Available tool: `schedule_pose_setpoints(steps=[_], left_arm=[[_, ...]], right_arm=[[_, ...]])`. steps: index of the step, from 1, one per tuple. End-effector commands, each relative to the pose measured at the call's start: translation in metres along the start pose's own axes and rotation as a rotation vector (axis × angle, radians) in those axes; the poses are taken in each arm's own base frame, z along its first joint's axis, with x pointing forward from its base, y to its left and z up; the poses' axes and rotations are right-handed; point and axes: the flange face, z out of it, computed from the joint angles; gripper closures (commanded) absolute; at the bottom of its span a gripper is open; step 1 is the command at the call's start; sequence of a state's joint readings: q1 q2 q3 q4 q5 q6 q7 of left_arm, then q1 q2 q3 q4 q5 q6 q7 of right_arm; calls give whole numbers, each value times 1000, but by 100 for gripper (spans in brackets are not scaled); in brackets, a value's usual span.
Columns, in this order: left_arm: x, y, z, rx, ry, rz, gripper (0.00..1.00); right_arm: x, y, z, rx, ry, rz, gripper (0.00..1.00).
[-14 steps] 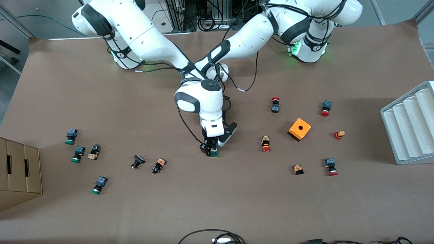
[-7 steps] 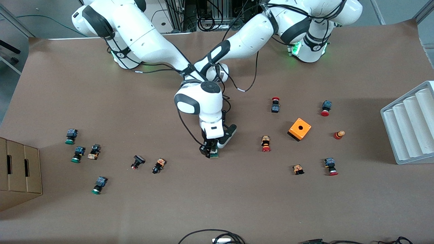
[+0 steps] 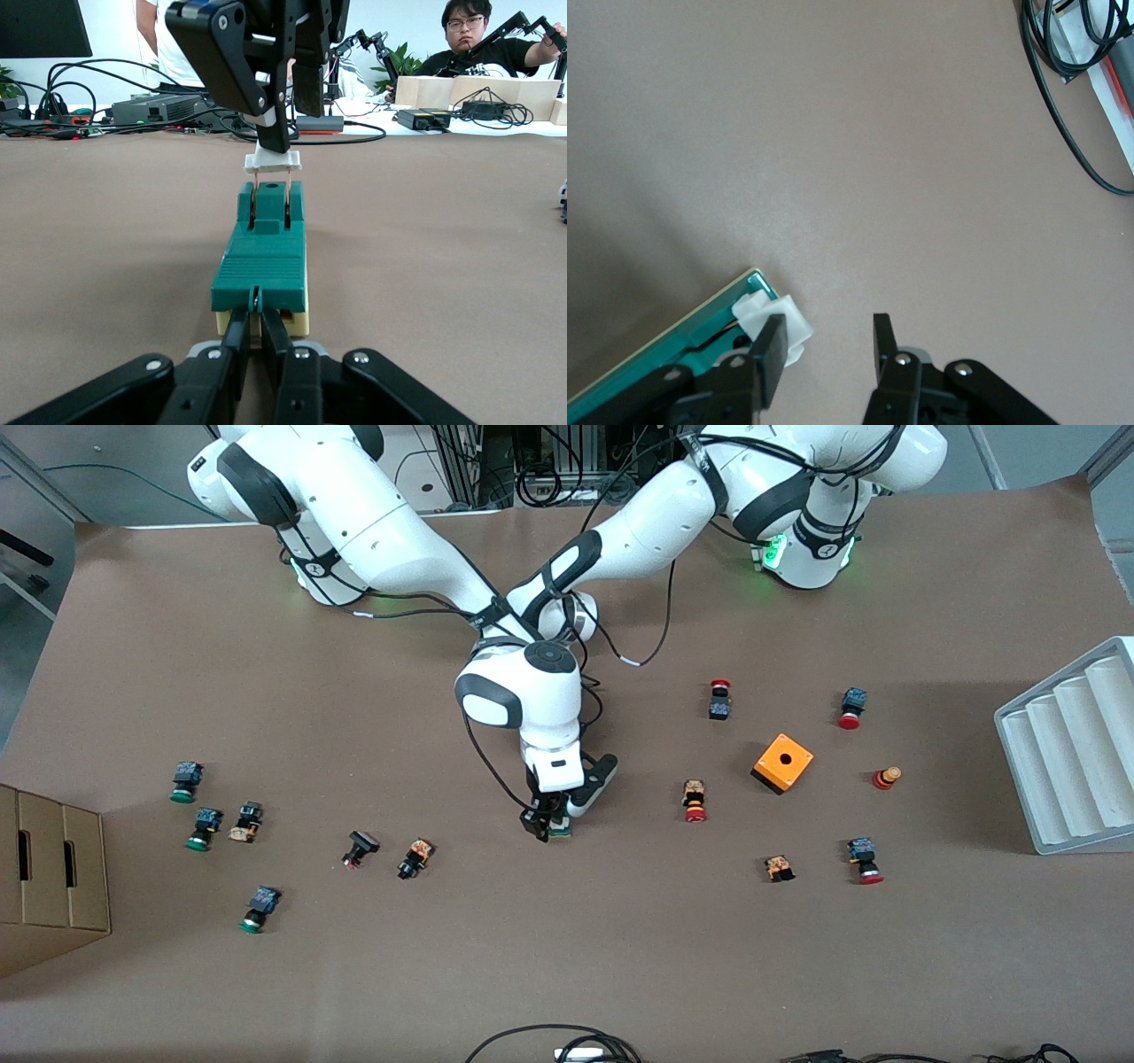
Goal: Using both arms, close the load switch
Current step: 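Hold the white handle upright with the right gripper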
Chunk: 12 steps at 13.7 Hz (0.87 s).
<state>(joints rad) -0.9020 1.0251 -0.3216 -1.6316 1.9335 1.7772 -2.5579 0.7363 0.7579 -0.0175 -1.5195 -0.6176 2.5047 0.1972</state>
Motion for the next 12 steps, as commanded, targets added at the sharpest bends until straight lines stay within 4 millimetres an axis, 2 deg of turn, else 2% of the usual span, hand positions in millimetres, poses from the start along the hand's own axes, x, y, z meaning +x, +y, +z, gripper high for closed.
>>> schedule_pose_setpoints(steps=[1,5,12], left_arm=[[-7,3,10,7,-8,-1,33],[-6,4,11,6,-8,-4,39],[0,13,12,-6,-29,22,41]], right_arm=[[5,3,9,-5,16,-7,53],[5,2,13,-4,15,-10,53],[5,2,15,-4,17,-10,53]])
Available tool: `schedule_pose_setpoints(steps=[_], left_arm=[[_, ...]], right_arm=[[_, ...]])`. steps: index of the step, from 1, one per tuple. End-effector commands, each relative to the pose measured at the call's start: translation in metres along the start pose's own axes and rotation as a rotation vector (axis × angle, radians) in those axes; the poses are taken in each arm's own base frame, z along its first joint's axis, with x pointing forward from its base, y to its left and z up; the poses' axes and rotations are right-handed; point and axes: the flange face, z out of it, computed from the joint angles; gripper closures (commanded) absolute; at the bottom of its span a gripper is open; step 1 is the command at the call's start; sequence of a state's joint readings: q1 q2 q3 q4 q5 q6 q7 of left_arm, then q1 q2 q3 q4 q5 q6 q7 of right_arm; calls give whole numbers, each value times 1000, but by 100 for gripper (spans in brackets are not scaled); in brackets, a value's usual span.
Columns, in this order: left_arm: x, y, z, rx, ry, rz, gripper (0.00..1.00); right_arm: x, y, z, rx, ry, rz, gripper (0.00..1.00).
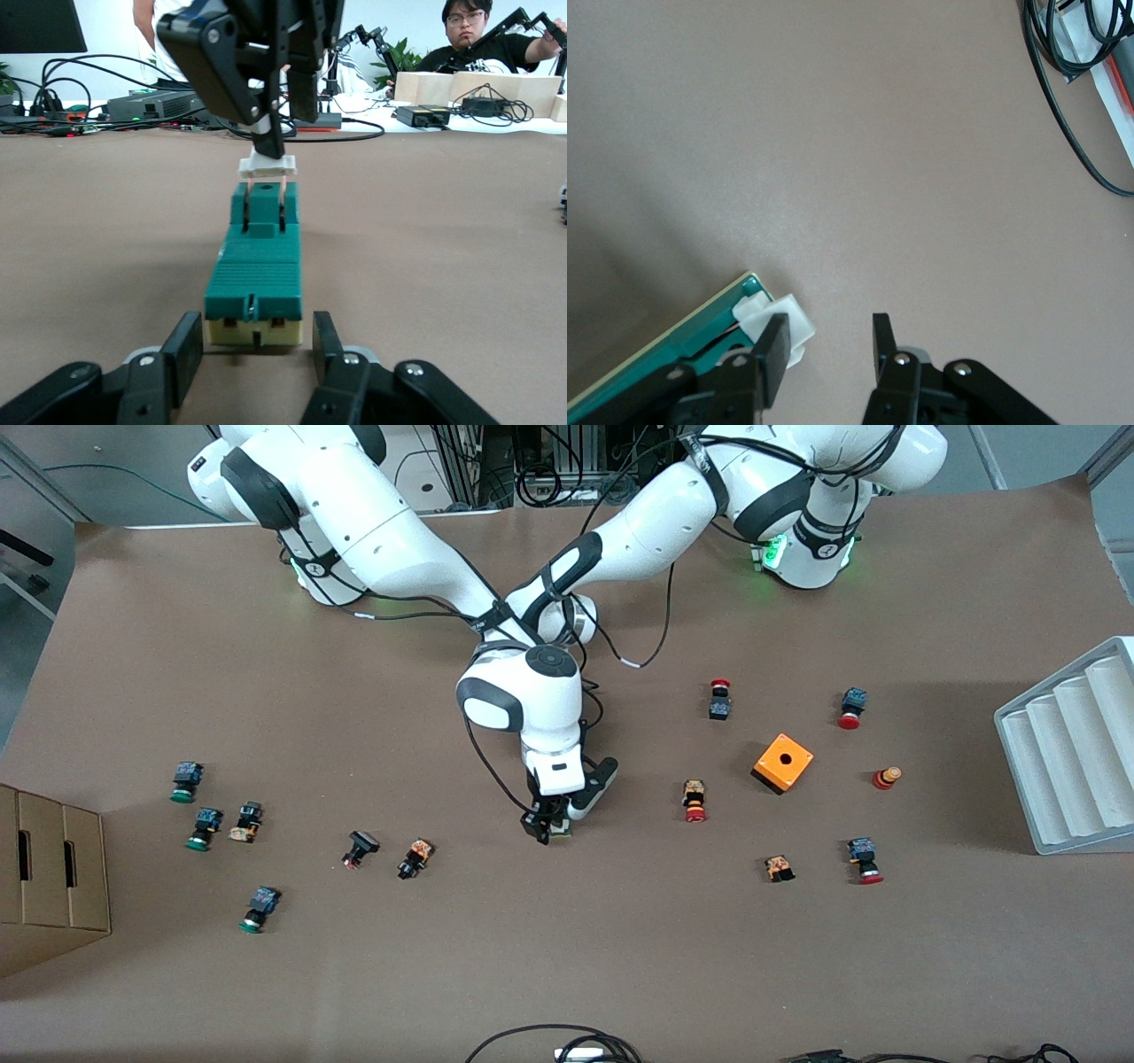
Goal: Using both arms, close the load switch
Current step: 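Hold the white handle upright with the right gripper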
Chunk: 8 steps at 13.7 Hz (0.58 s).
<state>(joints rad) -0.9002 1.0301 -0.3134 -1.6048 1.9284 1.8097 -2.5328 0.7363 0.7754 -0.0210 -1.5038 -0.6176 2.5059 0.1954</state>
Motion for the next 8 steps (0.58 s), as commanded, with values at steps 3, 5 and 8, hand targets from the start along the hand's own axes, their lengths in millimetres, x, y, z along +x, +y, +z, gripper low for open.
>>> schedule_pose_setpoints(steps=[3,5,8], left_arm=[[-5,7,5,-5,-13,19,42],[-4,9,7,-6,-13,16,42],[-10,6,9,-5,-14,19,45]], right_arm=[[5,2,9,-2,19,-9,53],[5,2,9,-2,19,-9,53],[4,1,10,-2,18,-9,53]])
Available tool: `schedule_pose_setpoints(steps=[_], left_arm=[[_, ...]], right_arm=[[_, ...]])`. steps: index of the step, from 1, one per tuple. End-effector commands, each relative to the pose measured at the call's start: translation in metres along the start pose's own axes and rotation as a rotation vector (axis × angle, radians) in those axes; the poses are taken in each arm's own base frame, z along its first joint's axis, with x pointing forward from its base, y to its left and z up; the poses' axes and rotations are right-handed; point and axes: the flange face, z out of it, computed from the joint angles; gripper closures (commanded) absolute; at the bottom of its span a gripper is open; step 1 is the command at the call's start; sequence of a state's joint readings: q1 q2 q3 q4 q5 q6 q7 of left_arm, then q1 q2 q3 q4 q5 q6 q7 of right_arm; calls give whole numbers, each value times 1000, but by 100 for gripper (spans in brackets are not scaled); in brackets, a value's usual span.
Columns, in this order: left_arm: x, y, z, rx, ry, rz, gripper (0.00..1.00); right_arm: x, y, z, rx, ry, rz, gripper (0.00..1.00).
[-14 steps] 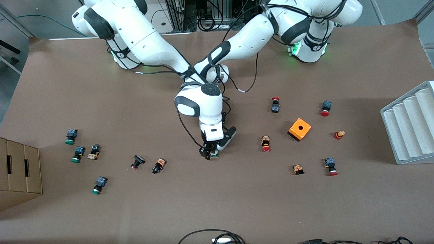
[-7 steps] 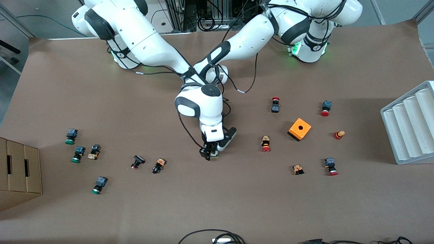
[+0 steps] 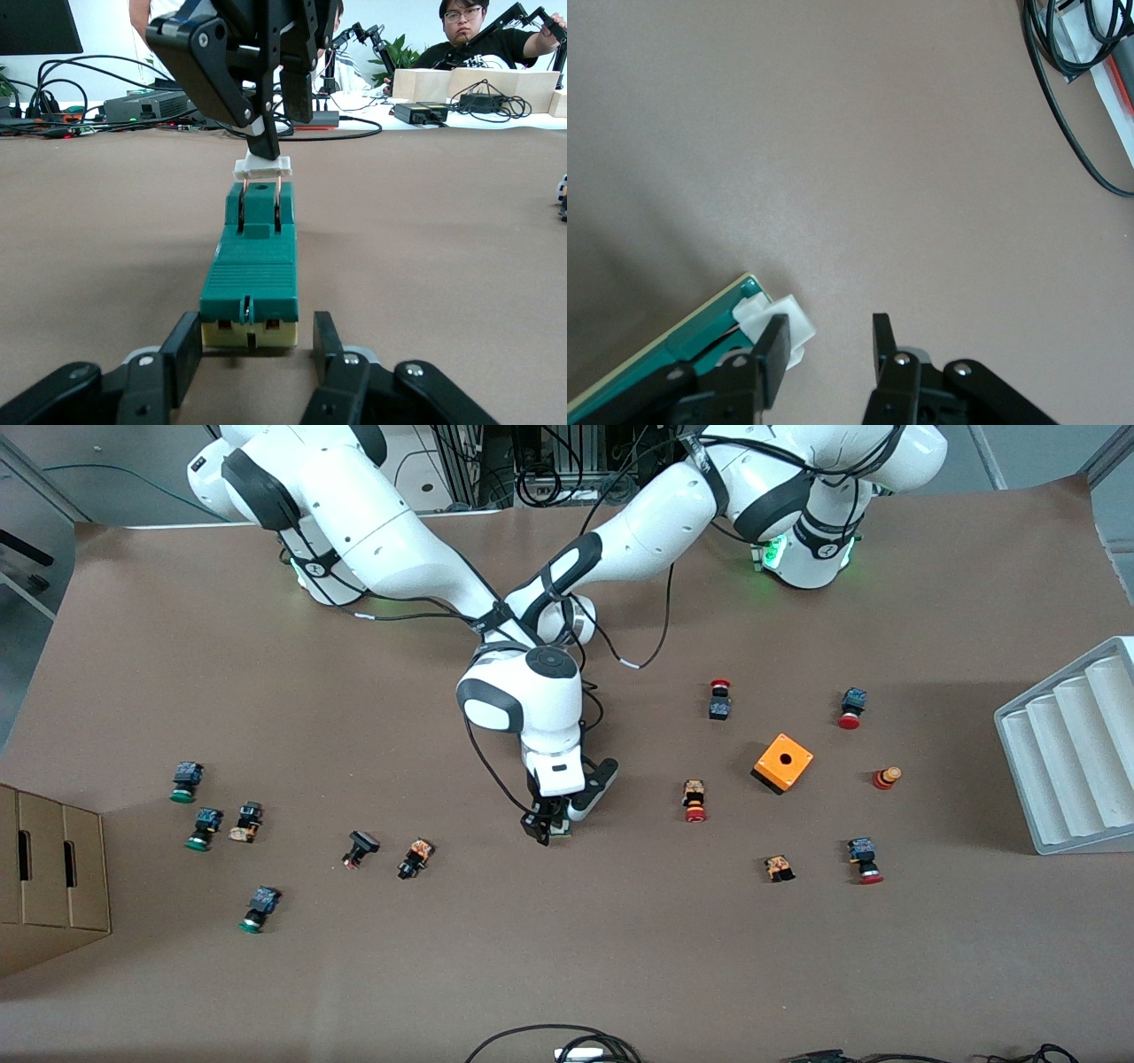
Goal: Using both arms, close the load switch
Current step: 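Hold the white handle upright with the right gripper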
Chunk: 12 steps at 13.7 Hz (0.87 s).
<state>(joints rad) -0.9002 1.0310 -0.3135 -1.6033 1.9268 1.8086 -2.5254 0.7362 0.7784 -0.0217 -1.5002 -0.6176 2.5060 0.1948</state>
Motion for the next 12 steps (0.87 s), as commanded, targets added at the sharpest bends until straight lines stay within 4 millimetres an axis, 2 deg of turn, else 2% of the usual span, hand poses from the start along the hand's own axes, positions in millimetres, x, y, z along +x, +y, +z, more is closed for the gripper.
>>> schedule_pose_setpoints(steps=[1,4,5,6,7,12], left_arm=[[-9,6,8,-7,-13,10,53],[-9,0,17,4,0,14,53],[-9,0,19,5,2,14,54],[-9,0,19,5,2,14,62],[-8,0,19,6,2,13,65],[-8,0,18,3,2,15,65]], right_arm=[[4,1,9,-1,18,-7,53],[3,0,12,0,16,-9,53],[2,6,13,-8,20,-4,53],[2,6,14,-8,24,-4,53],[2,6,15,-7,23,-4,53],[2,6,15,-7,23,-4,53]])
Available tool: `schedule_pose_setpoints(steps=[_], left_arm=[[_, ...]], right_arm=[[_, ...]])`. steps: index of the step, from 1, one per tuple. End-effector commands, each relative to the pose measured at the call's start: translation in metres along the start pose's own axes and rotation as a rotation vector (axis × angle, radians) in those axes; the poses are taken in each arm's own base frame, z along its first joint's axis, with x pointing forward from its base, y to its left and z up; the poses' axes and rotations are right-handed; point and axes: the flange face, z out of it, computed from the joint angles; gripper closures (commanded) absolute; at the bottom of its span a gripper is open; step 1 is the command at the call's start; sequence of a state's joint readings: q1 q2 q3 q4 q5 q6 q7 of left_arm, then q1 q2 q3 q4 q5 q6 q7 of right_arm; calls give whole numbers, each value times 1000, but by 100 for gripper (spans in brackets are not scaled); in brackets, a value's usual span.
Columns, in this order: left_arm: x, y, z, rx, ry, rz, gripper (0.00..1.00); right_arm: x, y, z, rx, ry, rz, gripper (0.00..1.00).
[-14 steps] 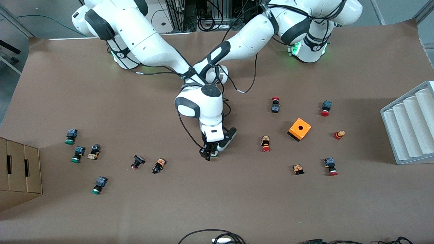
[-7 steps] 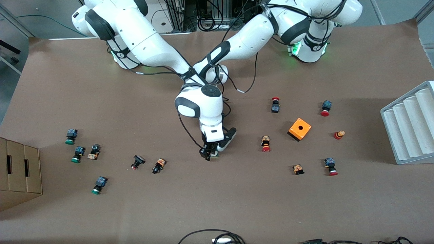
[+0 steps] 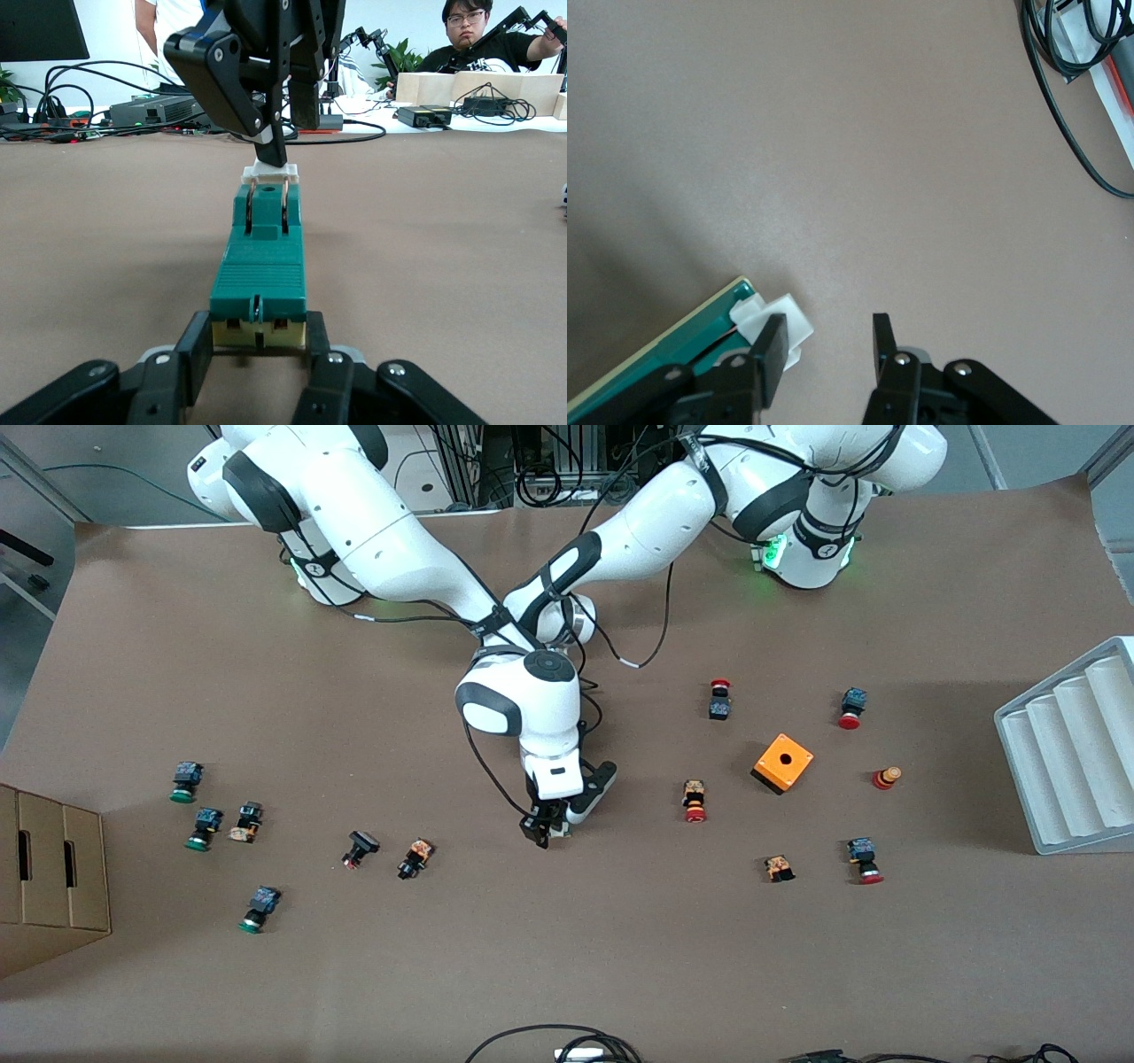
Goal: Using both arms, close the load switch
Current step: 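Hold the white handle upright with the right gripper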
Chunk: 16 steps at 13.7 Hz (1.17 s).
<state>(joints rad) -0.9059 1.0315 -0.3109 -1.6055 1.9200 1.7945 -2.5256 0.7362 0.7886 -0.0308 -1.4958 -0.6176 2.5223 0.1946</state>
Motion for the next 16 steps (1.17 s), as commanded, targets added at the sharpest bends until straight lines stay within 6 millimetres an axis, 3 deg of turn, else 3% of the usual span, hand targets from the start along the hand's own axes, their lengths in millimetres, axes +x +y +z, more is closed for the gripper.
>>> schedule_pose_setpoints(steps=[1,2,5,7,10,16], left_arm=[[-7,1,19,-6,-6,12,65],[-8,1,19,-5,-7,11,65],[-7,1,19,-6,-6,12,65],[-9,1,19,-5,-8,13,65],[-10,0,18,-5,-9,14,65],[-10,0,18,-6,-8,14,65]], right_arm=[[3,3,8,-4,16,-5,53],[4,3,6,-4,19,-2,52],[11,11,-14,36,32,83,18],[15,16,-27,51,43,107,8],[18,20,-37,48,49,118,0],[22,49,-70,73,56,208,0]])
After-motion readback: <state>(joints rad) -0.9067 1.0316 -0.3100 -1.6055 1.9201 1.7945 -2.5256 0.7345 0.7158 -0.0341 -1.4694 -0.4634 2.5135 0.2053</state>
